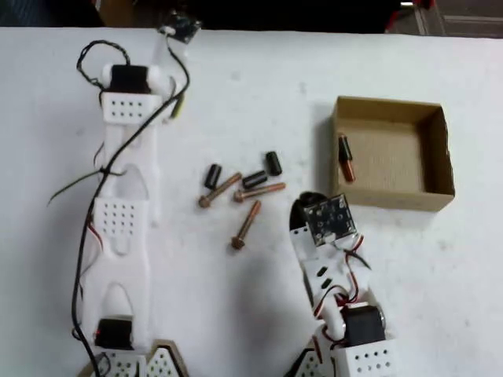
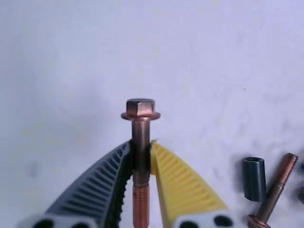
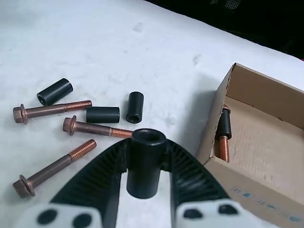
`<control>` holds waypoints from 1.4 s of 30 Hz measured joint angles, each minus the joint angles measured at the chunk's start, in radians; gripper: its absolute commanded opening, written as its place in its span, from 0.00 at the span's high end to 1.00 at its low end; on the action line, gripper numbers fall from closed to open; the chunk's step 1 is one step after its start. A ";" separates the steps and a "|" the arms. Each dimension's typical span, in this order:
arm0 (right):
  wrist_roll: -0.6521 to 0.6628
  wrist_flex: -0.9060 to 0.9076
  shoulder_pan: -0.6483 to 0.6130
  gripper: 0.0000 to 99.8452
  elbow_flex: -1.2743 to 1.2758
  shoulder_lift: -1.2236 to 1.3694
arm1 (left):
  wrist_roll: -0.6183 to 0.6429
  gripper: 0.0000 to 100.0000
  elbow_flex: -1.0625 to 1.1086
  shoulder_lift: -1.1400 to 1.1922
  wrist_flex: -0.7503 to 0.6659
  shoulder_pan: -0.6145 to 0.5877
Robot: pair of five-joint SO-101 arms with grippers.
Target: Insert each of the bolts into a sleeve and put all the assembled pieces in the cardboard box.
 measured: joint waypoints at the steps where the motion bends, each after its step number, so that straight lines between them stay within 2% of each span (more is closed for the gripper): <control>1: 0.000 0.000 0.000 0.98 0.000 0.000 | 0.000 0.98 0.000 -0.012 0.000 0.000; 7: 0.000 0.000 0.000 0.98 0.000 0.000 | 0.000 0.98 0.097 -0.149 0.000 -0.011; 29: 0.000 0.000 0.000 0.98 0.000 0.000 | -0.003 0.98 1.226 -1.135 -0.006 -0.026; 36: 0.000 0.000 0.000 0.98 0.014 0.000 | -0.003 0.98 1.702 -1.361 -0.264 -0.026; 42: 0.000 -0.006 -0.106 0.98 0.052 0.000 | -0.003 0.98 2.081 -1.499 -0.529 -0.026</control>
